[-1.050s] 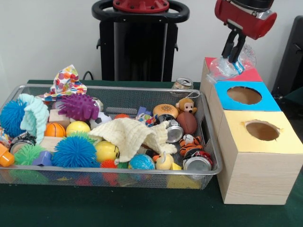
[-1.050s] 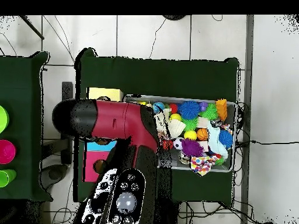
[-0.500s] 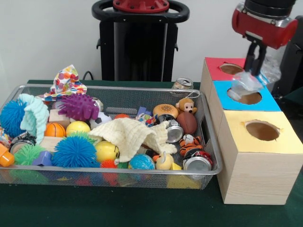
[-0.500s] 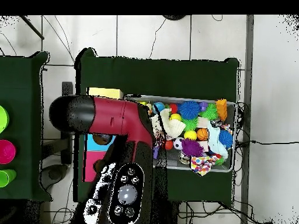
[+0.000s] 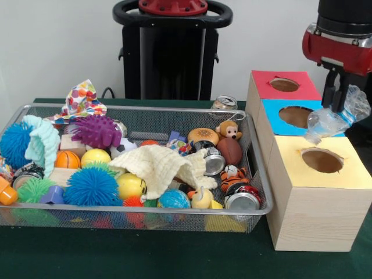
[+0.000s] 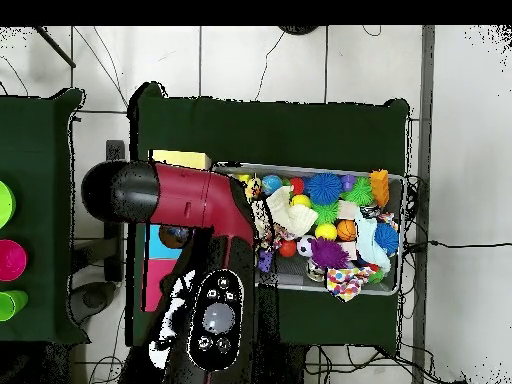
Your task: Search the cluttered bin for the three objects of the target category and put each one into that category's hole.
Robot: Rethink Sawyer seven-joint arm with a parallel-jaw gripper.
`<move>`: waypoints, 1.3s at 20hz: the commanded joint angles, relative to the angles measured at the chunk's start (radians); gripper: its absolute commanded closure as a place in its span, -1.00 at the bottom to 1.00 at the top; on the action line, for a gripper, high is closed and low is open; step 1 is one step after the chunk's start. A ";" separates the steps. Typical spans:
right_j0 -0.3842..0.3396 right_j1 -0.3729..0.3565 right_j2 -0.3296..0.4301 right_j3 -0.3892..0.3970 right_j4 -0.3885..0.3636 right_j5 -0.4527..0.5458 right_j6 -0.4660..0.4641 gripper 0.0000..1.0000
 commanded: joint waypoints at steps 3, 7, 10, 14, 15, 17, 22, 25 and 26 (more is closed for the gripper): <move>-0.030 0.038 0.091 0.161 0.025 -0.047 0.105 1.00; -0.013 0.018 0.073 0.182 0.019 -0.027 0.121 1.00; 0.006 -0.002 0.058 0.197 0.019 -0.004 0.142 1.00; 0.028 -0.022 0.051 0.220 0.028 0.008 0.168 1.00; 0.033 -0.026 0.052 0.227 0.033 0.006 0.175 1.00; 0.039 -0.027 0.055 0.239 0.043 -0.003 0.185 1.00; 0.063 -0.017 0.063 0.259 0.072 -0.042 0.215 1.00; 0.082 -0.007 0.052 0.250 0.079 -0.043 0.233 1.00; 0.083 -0.004 0.055 0.253 0.085 -0.051 0.230 1.00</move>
